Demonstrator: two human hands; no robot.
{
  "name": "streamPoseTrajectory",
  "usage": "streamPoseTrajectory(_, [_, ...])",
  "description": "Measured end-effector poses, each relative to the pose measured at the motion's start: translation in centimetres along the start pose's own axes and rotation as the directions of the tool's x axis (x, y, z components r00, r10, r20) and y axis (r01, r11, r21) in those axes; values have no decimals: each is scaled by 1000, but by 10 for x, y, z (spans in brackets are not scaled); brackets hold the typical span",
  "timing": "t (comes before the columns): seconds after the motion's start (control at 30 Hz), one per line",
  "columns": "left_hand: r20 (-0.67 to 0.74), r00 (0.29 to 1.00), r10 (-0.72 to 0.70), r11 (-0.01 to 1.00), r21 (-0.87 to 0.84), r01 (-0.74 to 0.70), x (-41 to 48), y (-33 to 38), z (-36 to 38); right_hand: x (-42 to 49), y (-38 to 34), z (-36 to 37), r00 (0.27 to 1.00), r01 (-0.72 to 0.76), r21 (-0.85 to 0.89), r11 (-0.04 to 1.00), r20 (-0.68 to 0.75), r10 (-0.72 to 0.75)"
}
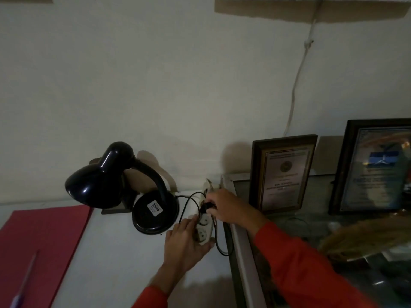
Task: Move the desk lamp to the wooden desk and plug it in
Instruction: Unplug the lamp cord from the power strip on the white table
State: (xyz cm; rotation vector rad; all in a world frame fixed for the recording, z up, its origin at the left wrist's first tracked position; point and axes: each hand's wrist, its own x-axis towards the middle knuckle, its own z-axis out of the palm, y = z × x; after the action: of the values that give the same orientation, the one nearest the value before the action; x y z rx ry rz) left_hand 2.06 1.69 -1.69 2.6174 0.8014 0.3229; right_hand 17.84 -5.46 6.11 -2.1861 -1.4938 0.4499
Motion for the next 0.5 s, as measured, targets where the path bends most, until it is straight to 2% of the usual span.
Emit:
streamPoseTrajectory(0.13, [18, 999, 35, 999, -33, -34, 0, -3, -6, -7, -3, -11, 977, 20, 125, 992, -215, 7])
streamPoseTrajectory(0.2, [-38, 999, 26, 994, -104, -30, -3, -9, -13, -7, -8, -13, 954, 11, 198, 980, -295, 49])
streamPoseTrajectory(0.27, [-165, 983, -76, 959, -282, 27, -6, -17, -19, -7, -14, -13, 926, 22, 285, 958, -366, 88])
streamPoseTrajectory(0.33, [-275, 926, -259, 882, -459, 110, -3, -27, -27, -5, -23, -12, 901, 25, 380, 925, -410, 144])
streamPoseTrajectory(0.4, [-299, 861, -412, 810, -552, 197, 11, -34, -37, -4, -33, -12, 893, 21, 518, 855, -395, 217])
streamPoseTrajectory(0.5, [-270, 834, -482, 734, -644, 216, 43, -35, -50, -5, -46, -13, 901, 27, 640, 768, -348, 258])
